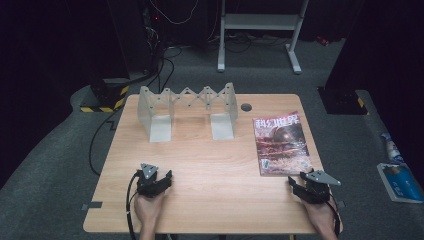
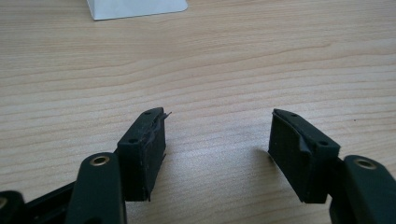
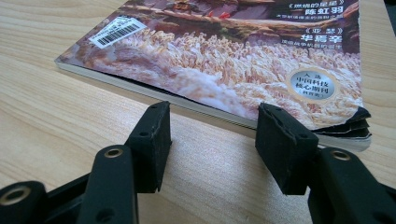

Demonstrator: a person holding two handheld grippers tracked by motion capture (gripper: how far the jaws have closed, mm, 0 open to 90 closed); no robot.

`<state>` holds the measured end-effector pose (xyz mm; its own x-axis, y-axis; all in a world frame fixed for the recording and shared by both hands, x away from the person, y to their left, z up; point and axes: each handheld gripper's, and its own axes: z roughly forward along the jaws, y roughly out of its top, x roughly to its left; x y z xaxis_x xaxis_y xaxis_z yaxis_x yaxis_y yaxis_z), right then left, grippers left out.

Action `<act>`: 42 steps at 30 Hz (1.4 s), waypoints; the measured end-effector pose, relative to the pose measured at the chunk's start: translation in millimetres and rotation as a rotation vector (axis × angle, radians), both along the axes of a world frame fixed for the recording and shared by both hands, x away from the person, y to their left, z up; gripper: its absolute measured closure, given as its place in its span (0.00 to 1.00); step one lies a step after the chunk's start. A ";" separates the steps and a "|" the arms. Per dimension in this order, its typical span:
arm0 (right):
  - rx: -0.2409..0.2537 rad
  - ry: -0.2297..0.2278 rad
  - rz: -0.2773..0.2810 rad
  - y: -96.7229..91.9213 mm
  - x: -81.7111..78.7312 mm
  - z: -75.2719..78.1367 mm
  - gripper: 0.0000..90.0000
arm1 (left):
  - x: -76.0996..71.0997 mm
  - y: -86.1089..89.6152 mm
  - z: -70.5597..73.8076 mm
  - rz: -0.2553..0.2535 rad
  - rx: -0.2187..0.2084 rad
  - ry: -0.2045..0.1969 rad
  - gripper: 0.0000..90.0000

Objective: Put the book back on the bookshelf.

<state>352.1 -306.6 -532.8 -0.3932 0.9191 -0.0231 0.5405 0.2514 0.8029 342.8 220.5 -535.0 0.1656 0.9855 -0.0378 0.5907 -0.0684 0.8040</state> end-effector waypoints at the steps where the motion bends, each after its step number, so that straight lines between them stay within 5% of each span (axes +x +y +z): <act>1: 0.000 0.003 0.000 -0.1 0.1 0.1 0.50 | -0.1 0.0 0.0 0.002 -0.002 0.000 0.41; 6: 0.001 0.010 0.000 -0.2 0.0 0.6 0.49 | -0.6 -3.7 0.2 0.008 0.047 0.003 0.41; 28: -0.010 0.019 0.009 0.8 -3.4 5.4 0.55 | -0.2 -0.8 -0.1 0.014 0.012 -0.001 0.41; 42: 0.037 -0.005 -0.046 -9.3 -3.7 12.3 0.59 | -0.5 0.4 -0.1 0.014 -0.002 -0.002 0.40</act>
